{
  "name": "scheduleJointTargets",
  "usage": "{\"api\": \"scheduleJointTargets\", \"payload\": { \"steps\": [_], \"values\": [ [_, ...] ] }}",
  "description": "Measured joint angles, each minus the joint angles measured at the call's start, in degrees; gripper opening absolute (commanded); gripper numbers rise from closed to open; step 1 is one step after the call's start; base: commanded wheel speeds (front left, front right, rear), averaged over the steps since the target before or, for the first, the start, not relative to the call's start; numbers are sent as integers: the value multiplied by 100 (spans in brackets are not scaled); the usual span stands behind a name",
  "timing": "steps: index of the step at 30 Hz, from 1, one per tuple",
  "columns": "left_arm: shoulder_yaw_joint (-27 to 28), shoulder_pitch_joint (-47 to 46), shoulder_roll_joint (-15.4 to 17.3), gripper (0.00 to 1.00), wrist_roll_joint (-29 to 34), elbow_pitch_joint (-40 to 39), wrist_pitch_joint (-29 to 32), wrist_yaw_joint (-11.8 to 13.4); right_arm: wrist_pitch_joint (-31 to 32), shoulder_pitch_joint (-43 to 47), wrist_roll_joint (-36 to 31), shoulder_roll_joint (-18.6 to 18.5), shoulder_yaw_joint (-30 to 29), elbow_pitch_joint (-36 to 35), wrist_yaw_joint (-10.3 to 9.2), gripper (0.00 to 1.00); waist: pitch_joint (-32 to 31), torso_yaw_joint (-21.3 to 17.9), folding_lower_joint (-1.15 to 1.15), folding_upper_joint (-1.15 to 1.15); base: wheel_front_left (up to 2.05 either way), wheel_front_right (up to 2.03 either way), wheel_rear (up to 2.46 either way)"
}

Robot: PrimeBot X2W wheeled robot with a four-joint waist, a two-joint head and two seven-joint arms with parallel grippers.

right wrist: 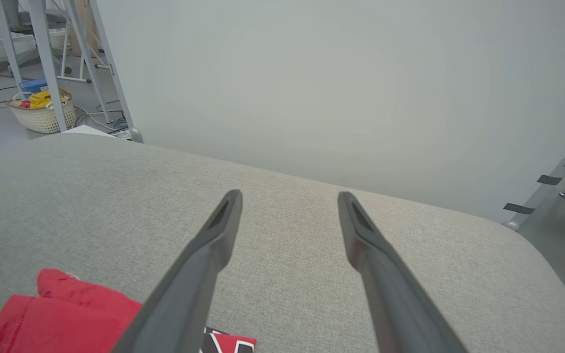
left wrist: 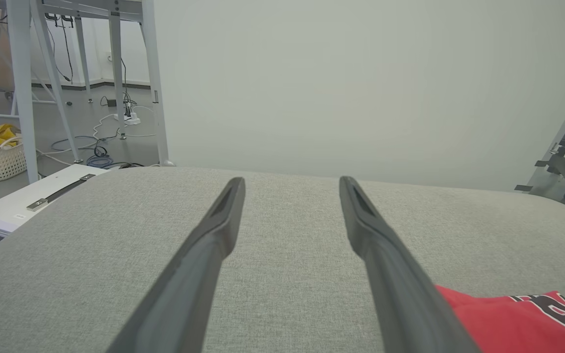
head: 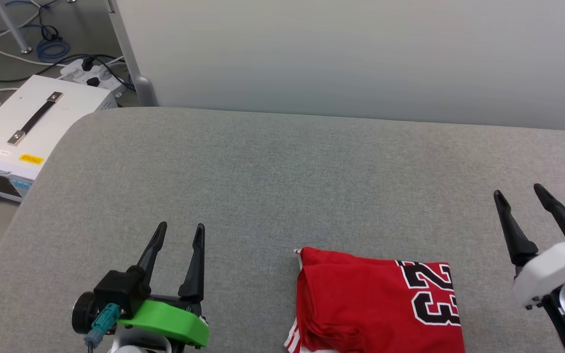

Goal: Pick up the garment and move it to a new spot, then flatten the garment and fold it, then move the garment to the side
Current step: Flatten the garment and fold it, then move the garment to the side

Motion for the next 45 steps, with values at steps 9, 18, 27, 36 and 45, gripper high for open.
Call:
{"api": "scheduleJointTargets", "payload": {
  "steps": [9, 18, 27, 36, 45],
  "values": [
    [-23, 8, -21, 100, -3, -22, -1, -14, -689, 782, -148, 407, -688, -371, 0, 100, 78, -41, 0, 0, 0, 0, 0],
    [-171, 81, -34, 100, -24, -13, -1, -14, -931, 1128, -343, 858, -815, -510, 0, 100, 95, -19, 0, 0, 0, 0, 0],
    [-189, 86, -34, 100, -40, -21, -1, -15, -624, 1202, -385, 857, -778, -552, 0, 100, 134, 29, 0, 0, 0, 0, 0],
    [-226, 76, -34, 100, -45, -20, 0, -15, 1131, 1444, -178, 812, -628, -767, 0, 100, 324, 113, 0, 0, 0, 0, 0],
    [-348, -144, -51, 100, -44, -29, -1, -15, 3268, 1410, 237, 951, -634, -883, 0, 100, 764, 252, 0, 0, 0, 0, 0]
  ]
}}
